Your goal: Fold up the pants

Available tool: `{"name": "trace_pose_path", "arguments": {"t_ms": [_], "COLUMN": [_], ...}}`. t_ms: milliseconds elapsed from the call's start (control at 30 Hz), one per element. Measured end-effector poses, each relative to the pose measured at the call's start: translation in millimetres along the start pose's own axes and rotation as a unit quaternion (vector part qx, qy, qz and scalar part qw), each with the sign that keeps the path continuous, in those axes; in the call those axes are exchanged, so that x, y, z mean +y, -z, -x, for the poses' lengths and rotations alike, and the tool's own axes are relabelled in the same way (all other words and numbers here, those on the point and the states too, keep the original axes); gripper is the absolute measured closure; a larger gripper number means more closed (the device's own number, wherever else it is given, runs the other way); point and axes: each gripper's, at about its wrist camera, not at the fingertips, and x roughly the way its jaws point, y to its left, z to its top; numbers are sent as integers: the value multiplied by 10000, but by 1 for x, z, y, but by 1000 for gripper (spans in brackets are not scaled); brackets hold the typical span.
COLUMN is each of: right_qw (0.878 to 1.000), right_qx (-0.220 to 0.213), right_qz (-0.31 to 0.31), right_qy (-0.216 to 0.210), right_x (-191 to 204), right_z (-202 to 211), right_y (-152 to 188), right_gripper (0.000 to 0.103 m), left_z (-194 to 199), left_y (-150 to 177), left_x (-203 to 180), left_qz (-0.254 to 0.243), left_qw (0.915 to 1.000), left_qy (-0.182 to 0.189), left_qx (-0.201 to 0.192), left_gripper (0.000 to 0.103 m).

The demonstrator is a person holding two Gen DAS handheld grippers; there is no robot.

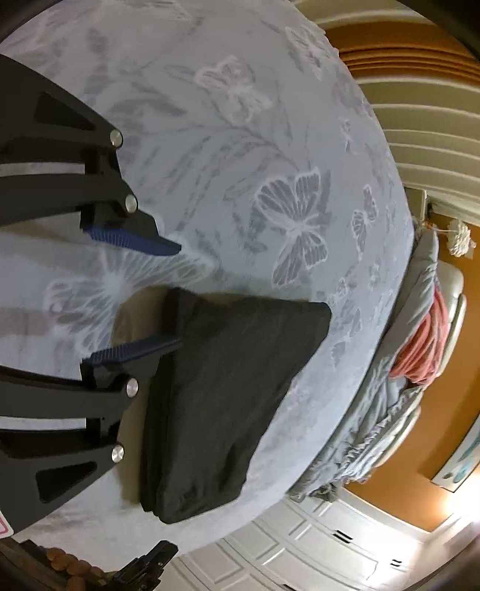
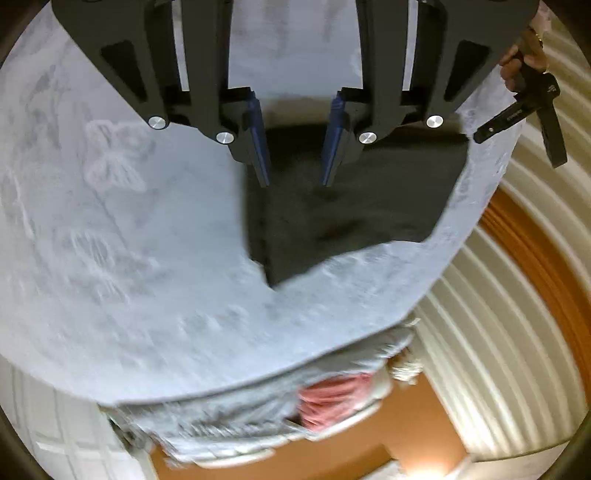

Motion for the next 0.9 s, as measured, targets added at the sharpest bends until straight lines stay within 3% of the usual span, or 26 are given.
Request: {"name": "trace_pose_path", "arguments": {"t_ms": [67, 133, 233, 300, 400, 533, 700, 767, 867, 900], "right_qw": [9999, 9948, 9951, 9963, 9883, 9867, 9851, 9802, 9736, 9744], "right_qx": [108, 801, 666, 194, -200, -377, -303, -161, 19, -1], "right_qz": [36, -184, -598, -197, 600, 850, 1021, 1237, 1361, 1287], "right_qy": [54, 607, 432, 818, 1385, 1335, 1347, 1538, 1834, 1846], "right_x": [-3, -26, -28, -12, 17, 38, 54, 64, 70, 67], "right_z": [-17, -58, -49, -21, 7, 22, 7, -7, -19, -17], "right_y": [8, 21, 14, 14, 27, 63, 91, 101, 106, 107], "right_gripper": [76, 74, 72, 72, 71, 70, 37, 32, 32, 26], "left_z": [-1, -5, -10, -11, -9, 1, 21, 23, 21, 20], "left_y": [5, 11, 19, 22, 28, 38, 65, 79, 83, 82], "left_x": [-13, -23, -23, -26, -34, -45, -44, -45, -44, -41], "left_qz": [-155, -404, -605, -624, -765, -1032, -1021, -1179, -1159, -1108], "left_qw": [9998, 9988, 9976, 9976, 9964, 9932, 9908, 9868, 9872, 9871], "left_qy": [-112, -268, -349, -312, -369, -518, -735, -906, -943, -1008], "left_qx": [1, 5, -3, 28, 27, -158, -500, -643, -566, -566], "left_gripper": [58, 58, 58, 58, 58, 56, 35, 26, 24, 24]}}
